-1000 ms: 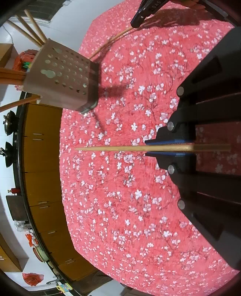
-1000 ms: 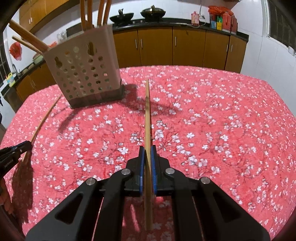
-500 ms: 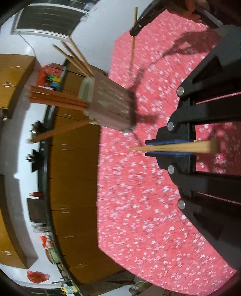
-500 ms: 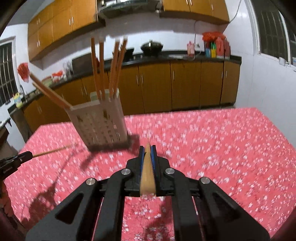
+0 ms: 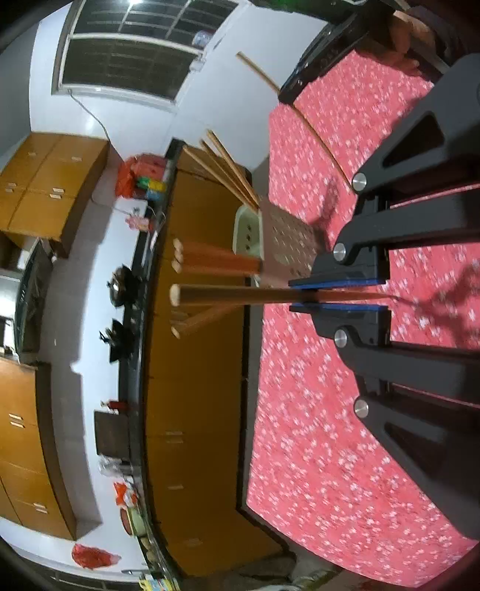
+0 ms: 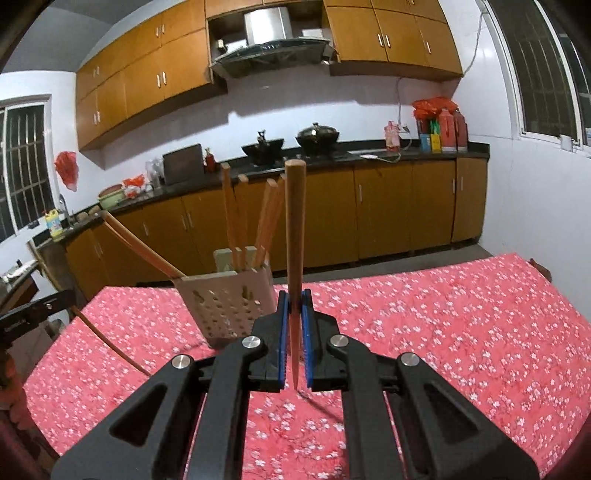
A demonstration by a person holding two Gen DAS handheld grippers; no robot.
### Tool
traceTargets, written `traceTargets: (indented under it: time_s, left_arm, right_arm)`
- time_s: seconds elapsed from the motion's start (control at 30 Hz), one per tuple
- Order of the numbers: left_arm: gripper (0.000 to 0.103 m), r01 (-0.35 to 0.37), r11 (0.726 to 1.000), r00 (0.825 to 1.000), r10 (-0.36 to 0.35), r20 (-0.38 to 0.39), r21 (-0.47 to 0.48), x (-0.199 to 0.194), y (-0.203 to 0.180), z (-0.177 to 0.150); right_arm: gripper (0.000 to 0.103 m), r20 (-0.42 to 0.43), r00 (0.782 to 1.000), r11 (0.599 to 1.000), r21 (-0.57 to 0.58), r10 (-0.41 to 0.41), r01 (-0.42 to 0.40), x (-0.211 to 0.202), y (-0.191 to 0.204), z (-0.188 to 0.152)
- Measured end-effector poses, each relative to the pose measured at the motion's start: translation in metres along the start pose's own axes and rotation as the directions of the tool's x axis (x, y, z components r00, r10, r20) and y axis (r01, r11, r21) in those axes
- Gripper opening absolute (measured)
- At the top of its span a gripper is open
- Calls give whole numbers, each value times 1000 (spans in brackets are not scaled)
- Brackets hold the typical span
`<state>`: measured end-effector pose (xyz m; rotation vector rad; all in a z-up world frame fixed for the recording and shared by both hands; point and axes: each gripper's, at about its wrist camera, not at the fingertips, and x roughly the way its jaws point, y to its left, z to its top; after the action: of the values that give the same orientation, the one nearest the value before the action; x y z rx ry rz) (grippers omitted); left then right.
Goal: Organize utensils
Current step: 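Lift both held chopsticks upright and carry them over the beige holder, then open the left tool over the holder while the right tool releases its chopstick into it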
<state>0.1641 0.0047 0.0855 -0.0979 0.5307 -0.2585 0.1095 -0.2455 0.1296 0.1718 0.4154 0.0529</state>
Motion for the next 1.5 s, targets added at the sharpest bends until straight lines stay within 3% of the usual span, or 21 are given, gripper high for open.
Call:
traceTargets:
  time_s: [0.17,0.4,0.57,0.73,1.0,1.43,1.5]
  left_arm:
    - [8,62,998,995,-64,78,26,-11,-22,25]
    - [8,113,994,969,-111,219,5,-22,-40,66]
    - [8,108,994,940,-94,328,-25,-21,-46,97]
    - [8,35,999,920,-22,392,-24,-11,-52,110]
    - [8,-7,1000,940,17,342,-30,38,-52,96]
    - [8,9,999,956,1,292,-33,70,-43,85]
    - [13,15,999,956,-3,294,-38,67,-42,84]
  right_arm:
    - [8,92,993,997,13,73,-74,-18,9,27]
    - [8,270,952,988,5,147,-154,-33,29,69]
    - [8,338,928,987,-22,156,-158,-23,39,85]
    - [8,308,942,991,-53,134,-124,9,48,85]
    - [8,211,971,991,-99,110,-91,45,62,67]
    - [8,152,981,988,-112,123,-107,55,64,59]
    - [9,152,979,987,-108,137,-122,52,62,60]
